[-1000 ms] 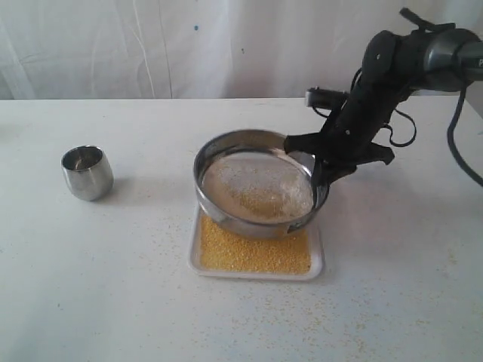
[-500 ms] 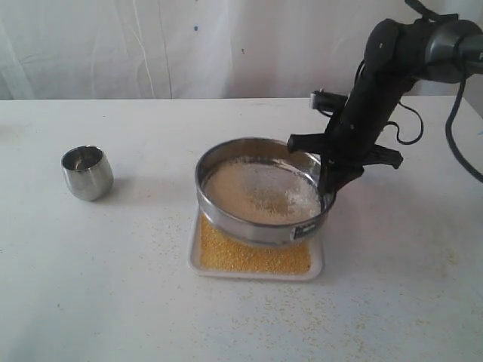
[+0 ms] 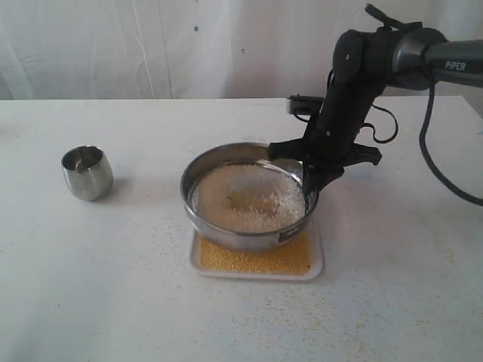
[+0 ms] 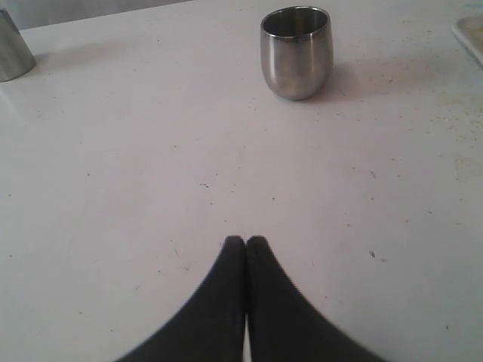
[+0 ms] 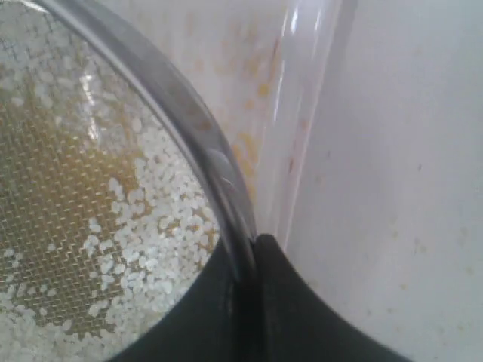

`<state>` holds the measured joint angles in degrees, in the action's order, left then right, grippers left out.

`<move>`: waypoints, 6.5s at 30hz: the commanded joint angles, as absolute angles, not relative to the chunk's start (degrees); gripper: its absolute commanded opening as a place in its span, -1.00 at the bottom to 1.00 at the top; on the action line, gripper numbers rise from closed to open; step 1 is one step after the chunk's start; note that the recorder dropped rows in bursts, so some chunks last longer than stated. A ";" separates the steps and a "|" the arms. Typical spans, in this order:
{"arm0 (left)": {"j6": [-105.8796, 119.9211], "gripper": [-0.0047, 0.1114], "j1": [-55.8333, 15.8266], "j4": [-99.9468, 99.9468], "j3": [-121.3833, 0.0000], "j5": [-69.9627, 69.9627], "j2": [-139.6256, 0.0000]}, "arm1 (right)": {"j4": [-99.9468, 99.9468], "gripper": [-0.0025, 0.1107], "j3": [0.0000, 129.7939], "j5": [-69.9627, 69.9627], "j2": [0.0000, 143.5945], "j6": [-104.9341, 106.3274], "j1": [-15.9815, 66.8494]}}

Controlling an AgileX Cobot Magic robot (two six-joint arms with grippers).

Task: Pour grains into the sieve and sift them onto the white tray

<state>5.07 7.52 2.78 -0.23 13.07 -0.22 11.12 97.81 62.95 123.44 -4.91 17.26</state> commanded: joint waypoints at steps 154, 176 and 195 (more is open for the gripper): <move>4.94 -0.92 7.33 3.36 0.00 13.24 0.00 | -26.89 -0.96 44.24 14.36 59.89 -27.51 14.15; 4.94 -0.92 7.33 3.36 0.00 13.24 0.00 | -33.91 -0.96 36.58 37.51 22.35 -29.44 14.15; 4.94 -0.92 7.33 3.36 0.00 13.18 0.00 | -31.96 -0.96 27.72 14.09 0.00 -28.25 2.02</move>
